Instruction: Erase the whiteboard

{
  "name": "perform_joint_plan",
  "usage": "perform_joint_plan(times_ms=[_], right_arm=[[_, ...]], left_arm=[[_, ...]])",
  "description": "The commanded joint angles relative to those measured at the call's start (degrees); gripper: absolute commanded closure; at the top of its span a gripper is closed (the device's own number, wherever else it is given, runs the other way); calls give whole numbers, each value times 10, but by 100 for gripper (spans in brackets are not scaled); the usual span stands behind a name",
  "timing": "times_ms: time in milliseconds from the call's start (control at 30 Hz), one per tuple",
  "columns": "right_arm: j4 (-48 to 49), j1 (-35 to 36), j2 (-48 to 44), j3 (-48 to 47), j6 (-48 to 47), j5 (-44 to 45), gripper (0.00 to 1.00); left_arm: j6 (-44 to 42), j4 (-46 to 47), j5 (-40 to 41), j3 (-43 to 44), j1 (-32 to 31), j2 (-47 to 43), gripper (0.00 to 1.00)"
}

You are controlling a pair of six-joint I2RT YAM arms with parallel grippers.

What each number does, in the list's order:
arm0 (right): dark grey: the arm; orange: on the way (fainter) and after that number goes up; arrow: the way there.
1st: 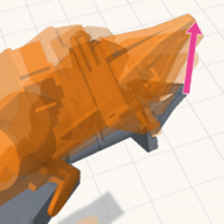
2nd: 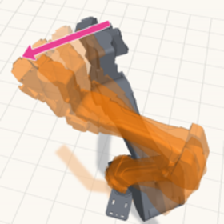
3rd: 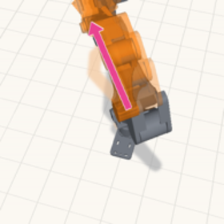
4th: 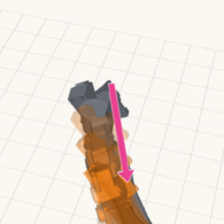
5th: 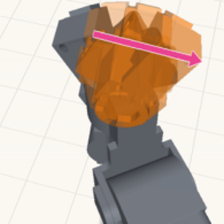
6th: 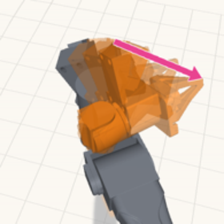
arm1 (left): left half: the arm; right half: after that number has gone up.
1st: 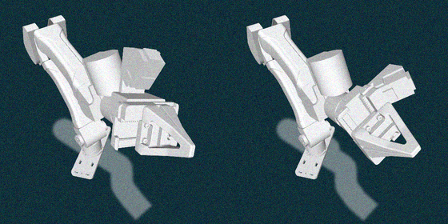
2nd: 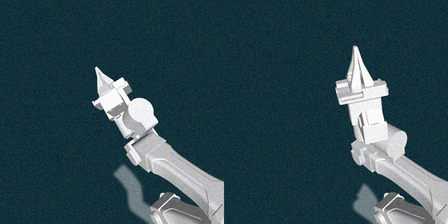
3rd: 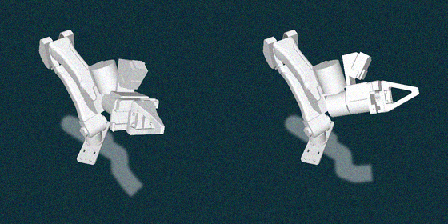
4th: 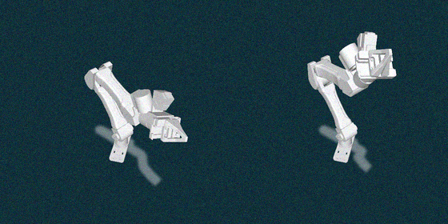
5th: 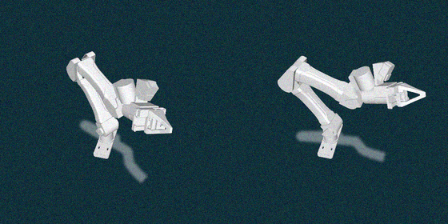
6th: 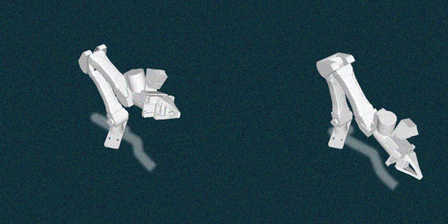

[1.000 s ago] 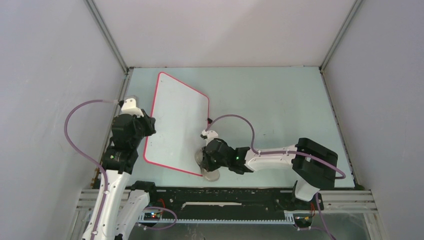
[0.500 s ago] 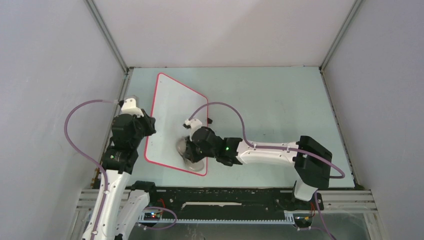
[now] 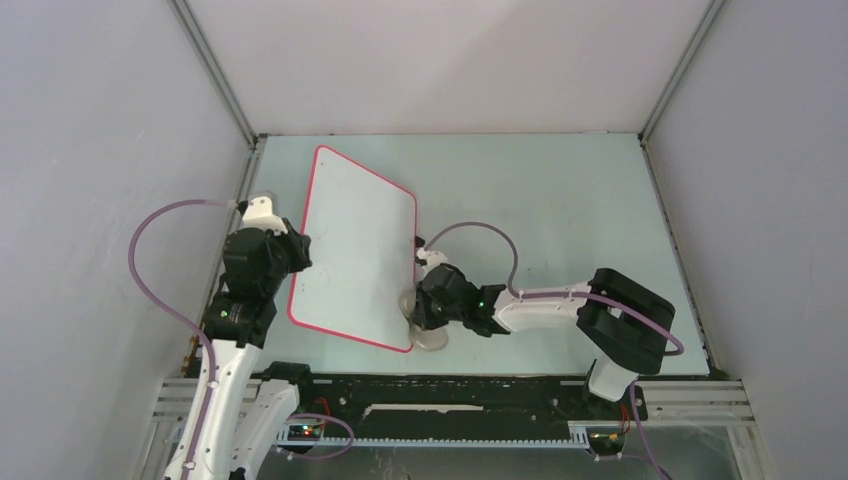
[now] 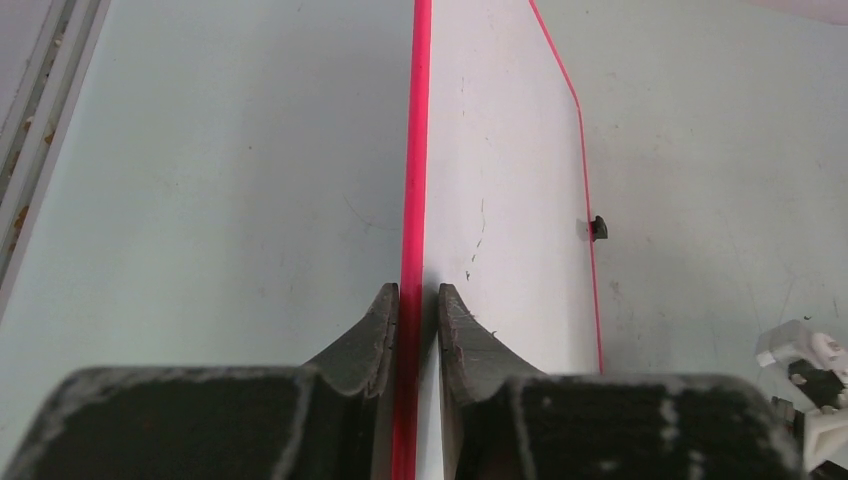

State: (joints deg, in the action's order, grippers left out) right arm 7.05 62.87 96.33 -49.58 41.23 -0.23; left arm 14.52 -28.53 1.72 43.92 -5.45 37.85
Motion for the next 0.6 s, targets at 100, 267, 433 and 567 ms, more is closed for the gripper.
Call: perform_joint_plan(times_ms=[100,267,433,567], right_arm=[[-28,17,-1,37,8,32,100],[-51,42,13,-76,-25,25,100],[-68,85,12,-174,-56,-14,100],[-67,93,2,-180,-69,-3,100]], left_arm=[[1,-28,-26,-10,-7,5,100],[0,-29,-23,-11,-7,6,100],[0,-31,-20,-11,-7,7,100],[0,-31,-20,-10,-7,6,100]])
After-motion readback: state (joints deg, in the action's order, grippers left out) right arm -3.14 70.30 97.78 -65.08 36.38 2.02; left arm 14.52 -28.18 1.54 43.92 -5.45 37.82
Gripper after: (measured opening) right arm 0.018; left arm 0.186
